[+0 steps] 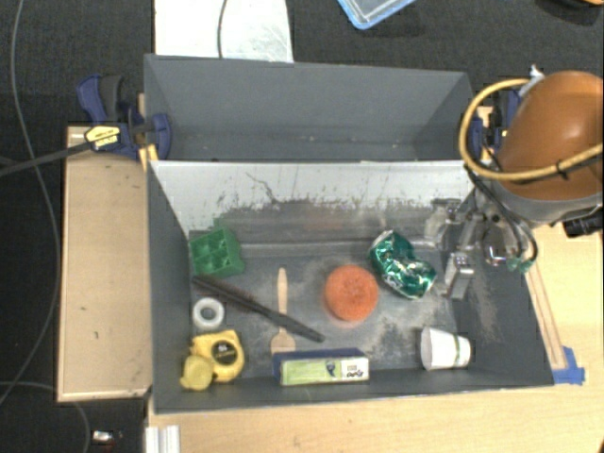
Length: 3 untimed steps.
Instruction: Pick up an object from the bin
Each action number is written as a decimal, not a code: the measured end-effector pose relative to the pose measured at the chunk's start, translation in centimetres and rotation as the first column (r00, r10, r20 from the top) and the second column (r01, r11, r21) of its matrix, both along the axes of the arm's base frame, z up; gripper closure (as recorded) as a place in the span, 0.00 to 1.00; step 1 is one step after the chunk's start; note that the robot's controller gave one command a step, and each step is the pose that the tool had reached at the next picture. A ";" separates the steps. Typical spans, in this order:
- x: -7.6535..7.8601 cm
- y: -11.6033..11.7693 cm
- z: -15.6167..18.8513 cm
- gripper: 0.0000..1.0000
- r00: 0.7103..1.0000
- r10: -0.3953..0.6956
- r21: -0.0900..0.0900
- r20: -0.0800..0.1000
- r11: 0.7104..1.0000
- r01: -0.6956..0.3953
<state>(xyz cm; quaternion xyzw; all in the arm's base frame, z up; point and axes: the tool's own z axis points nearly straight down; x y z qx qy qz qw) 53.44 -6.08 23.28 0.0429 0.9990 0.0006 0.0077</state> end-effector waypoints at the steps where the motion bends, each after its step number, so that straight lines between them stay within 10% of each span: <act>1: 4.6 2.8 -6.0 0.00 0.989 0.149 -0.003 0.008 0.989 -0.149; 2: 3.1 -1.9 -13.0 0.00 0.964 0.266 -0.011 0.014 0.964 -0.265; 3: 0.0 5.2 -16.3 1.00 0.853 0.521 -0.012 0.014 0.853 -0.521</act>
Offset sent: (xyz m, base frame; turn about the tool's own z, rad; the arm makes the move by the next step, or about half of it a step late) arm 0.0233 -0.0315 -0.1426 -0.2737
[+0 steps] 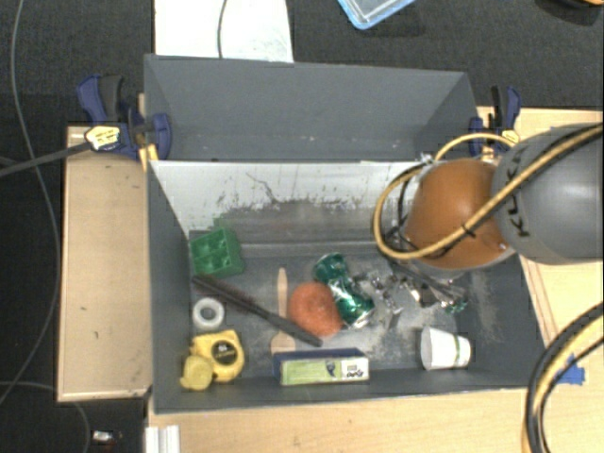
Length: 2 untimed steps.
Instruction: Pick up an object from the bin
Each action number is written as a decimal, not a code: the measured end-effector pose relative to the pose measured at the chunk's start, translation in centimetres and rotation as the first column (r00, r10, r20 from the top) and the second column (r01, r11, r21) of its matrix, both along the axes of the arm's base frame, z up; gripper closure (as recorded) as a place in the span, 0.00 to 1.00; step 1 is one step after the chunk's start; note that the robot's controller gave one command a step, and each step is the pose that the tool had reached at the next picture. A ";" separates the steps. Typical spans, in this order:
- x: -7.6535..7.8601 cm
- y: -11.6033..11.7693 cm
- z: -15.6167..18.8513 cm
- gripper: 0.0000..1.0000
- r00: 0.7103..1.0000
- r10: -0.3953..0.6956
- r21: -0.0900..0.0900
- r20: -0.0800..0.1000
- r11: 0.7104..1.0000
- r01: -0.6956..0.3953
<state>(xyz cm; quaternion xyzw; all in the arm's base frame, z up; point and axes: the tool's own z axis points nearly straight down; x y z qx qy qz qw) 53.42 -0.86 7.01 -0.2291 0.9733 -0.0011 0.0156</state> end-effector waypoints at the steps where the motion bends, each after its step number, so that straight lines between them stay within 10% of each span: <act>1: 0.0 0.0 0.0 1.00 1.000 0.000 0.000 0.000 1.000 0.000; 2: -0.3 0.3 6.5 1.00 1.000 -0.009 0.001 -0.004 1.000 0.009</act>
Offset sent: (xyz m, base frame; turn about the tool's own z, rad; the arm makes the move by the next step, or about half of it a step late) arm -0.0039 0.0059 0.1200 0.0218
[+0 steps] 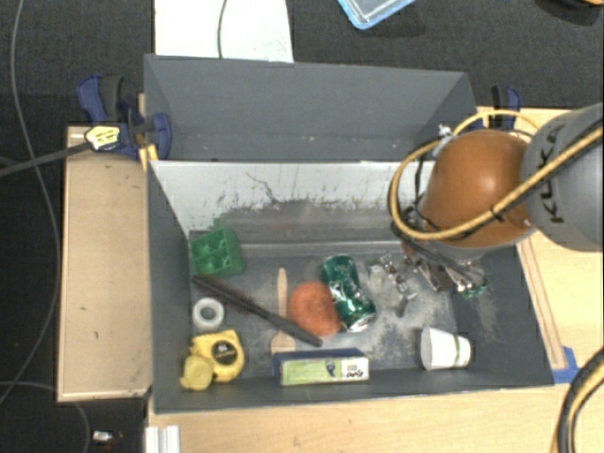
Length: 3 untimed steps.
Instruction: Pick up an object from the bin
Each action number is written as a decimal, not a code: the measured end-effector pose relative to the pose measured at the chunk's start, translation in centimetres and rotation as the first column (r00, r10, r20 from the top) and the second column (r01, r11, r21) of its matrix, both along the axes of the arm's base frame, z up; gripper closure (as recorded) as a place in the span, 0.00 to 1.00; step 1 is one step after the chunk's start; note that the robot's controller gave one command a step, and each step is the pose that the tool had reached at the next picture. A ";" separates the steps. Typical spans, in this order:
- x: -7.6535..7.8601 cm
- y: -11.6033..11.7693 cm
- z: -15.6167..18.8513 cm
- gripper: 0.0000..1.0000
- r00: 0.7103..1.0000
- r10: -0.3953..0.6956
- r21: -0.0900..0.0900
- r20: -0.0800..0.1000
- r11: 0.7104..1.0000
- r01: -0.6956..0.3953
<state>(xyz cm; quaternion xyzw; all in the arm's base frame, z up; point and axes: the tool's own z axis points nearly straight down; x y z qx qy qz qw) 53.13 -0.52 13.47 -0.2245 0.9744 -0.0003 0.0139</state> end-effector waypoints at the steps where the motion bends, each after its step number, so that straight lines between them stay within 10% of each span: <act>1: 0.2 0.0 5.2 1.00 1.000 -0.005 -0.001 0.008 1.000 0.005; 3: -0.4 4.5 -3.1 1.00 0.998 -0.065 0.011 0.013 0.998 0.065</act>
Offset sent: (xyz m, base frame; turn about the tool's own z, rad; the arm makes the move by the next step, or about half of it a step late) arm -0.0128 0.0446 -0.0286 0.0626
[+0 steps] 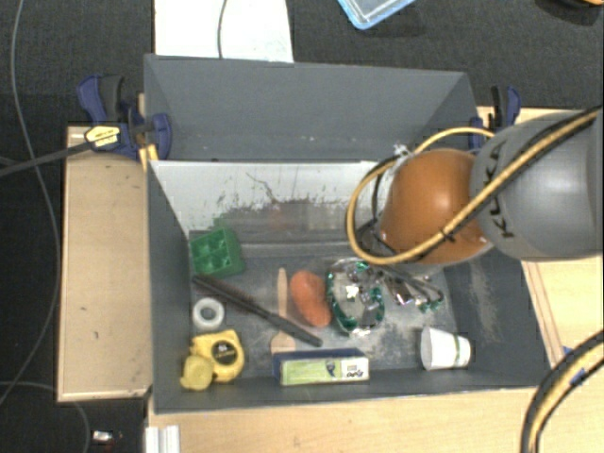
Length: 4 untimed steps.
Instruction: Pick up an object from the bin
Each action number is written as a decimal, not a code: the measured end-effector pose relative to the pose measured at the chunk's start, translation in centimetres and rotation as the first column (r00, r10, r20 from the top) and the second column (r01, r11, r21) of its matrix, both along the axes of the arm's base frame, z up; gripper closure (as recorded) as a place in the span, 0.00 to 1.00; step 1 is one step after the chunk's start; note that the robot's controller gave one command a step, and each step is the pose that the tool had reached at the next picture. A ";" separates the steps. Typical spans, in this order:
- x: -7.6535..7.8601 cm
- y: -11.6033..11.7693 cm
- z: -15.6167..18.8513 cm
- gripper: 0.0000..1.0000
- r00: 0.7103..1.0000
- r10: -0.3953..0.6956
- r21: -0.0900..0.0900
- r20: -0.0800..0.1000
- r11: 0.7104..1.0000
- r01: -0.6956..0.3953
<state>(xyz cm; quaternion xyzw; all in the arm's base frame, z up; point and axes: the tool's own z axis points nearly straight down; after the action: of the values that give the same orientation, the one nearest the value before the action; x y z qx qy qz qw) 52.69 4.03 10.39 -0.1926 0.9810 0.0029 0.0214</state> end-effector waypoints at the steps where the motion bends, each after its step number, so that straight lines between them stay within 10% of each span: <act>1: 1.2 -2.5 -1.8 1.00 0.999 -0.049 0.009 0.019 0.999 0.049; 2: 0.4 -3.0 -3.0 0.00 0.999 -0.052 -0.001 -0.003 0.999 0.052; 4: 1.3 -1.1 -3.1 0.00 1.000 0.027 -0.006 0.000 1.000 -0.027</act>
Offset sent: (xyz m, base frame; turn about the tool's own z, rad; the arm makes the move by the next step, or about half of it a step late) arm -0.0054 0.0343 -0.0246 -0.1223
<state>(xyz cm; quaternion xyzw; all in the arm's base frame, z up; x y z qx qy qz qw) 53.96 2.90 7.28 -0.2058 0.9784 0.0002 0.0206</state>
